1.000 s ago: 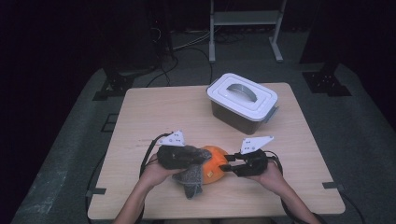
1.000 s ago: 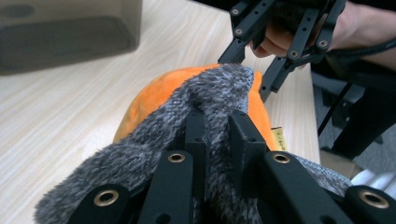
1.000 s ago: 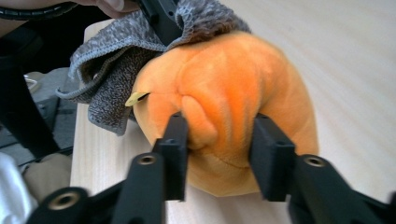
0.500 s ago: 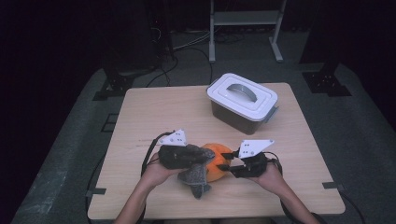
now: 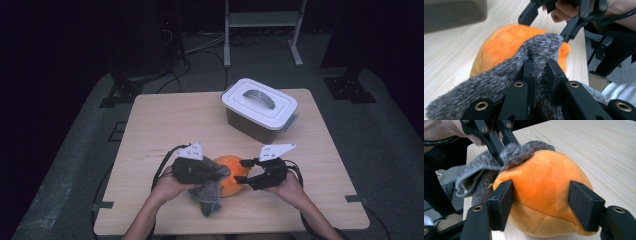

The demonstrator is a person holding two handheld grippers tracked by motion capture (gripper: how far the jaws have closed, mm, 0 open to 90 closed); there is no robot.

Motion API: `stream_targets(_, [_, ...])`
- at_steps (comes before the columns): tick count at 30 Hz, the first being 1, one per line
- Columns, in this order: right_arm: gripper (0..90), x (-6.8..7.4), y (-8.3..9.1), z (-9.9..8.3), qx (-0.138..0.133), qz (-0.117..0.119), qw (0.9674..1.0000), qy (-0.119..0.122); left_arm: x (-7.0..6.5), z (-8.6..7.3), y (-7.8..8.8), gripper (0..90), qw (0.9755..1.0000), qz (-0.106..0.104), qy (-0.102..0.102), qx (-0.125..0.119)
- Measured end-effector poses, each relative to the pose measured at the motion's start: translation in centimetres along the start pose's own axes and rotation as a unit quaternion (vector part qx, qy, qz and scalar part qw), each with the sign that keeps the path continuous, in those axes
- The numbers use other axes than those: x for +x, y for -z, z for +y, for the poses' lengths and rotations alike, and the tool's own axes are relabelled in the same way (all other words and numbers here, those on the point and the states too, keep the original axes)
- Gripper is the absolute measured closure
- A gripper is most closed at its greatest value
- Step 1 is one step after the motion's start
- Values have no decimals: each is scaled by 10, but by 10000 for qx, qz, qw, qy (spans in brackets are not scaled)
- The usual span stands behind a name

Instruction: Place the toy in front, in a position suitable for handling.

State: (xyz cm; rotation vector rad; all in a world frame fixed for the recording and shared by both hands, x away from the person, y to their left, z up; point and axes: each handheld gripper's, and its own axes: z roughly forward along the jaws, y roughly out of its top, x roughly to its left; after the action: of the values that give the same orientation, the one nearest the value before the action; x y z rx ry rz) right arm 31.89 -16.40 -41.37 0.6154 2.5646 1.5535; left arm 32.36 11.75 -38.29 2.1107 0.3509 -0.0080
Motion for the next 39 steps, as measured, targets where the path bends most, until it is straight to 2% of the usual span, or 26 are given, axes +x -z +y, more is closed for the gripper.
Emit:
stream_targets(2, [383,1,0,0,6,15,10000,93,-5,8,7,796,9999,13,-87,-149])
stream_targets(4, [390,4,-2,0,72,59,9998,183,-9,12,10,796,9997,61,-207,-140])
stream_targets(5, [391,7,-7,-1,246,107,9992,309,-8,10,6,796,9998,65,-187,-71])
stream_targets(6, [391,7,-7,-1,246,107,9992,309,-8,10,6,796,9998,65,-187,-71])
stream_targets(8, [382,10,-11,-3,290,163,9989,325,-5,3,-3,796,9997,122,-132,137])
stream_targets(11, [334,7,-9,1,360,191,9990,165,2,-5,-8,799,10000,-19,61,66])
stream_targets(13, [312,3,-6,-1,267,322,9991,-83,3,-6,-7,799,10000,-40,77,49])
stream_targets(14, [280,1,-7,-2,221,457,9983,-286,3,-6,-7,799,9999,-32,63,71])
stream_targets(19, [265,2,-12,-2,273,466,9980,-340,2,-8,-11,799,9999,-62,90,102])
stream_targets(20, [335,4,-16,-5,349,320,9984,-296,1,-8,-15,799,9998,-115,87,145])
stream_targets(21, [335,4,-16,-5,349,320,9984,-296,1,-8,-15,799,9998,-115,87,145])
stream_targets(22, [408,5,-17,-6,404,245,9986,-248,1,-8,-17,799,9997,-150,86,143])
stream_targets(23, [507,6,-17,-7,463,171,9987,-117,-1,-8,-17,798,9997,-184,106,108])
stream_targets(24, [571,8,-16,-7,488,75,9987,121,-2,-6,-17,798,9997,-183,59,123])
stream_targets(26, [644,11,-13,-4,445,-116,9984,334,-3,-2,-12,797,9999,-161,55,0])
stream_targets(28, [656,11,-10,-1,358,-196,9982,433,-3,2,-4,797,9998,-129,24,-150])
stream_targets(29, [653,9,-9,0,305,-124,9985,430,-3,5,3,797,9996,-18,7,-281])
stream_targets(30, [653,9,-9,0,305,-124,9985,430,-3,5,3,797,9996,-18,7,-281])
stream_targets(31, [653,8,-9,-1,311,-49,9986,424,-2,5,5,798,9996,81,15,-286])
stream_targets(32, [653,8,-9,-1,311,-49,9986,424,-1,4,6,798,9996,188,9,-223])
stream_targets(33, [653,7,-8,-2,358,-34,9983,462,3,2,7,798,9993,368,-22,-37])
stream_targets(34, [653,7,-7,-2,380,-33,9982,472,11,-8,6,798,9991,399,173,16])
stream_targets(35, [653,7,-7,-2,380,-33,9982,472,11,-8,6,798,9991,399,173,16])
stream_targets(38, [649,2,-5,-7,485,52,9980,402,23,-21,7,797,9980,457,424,130])
stream_targets(39, [623,-1,-2,-9,522,108,9980,345,29,-27,8,797,9975,427,549,151])
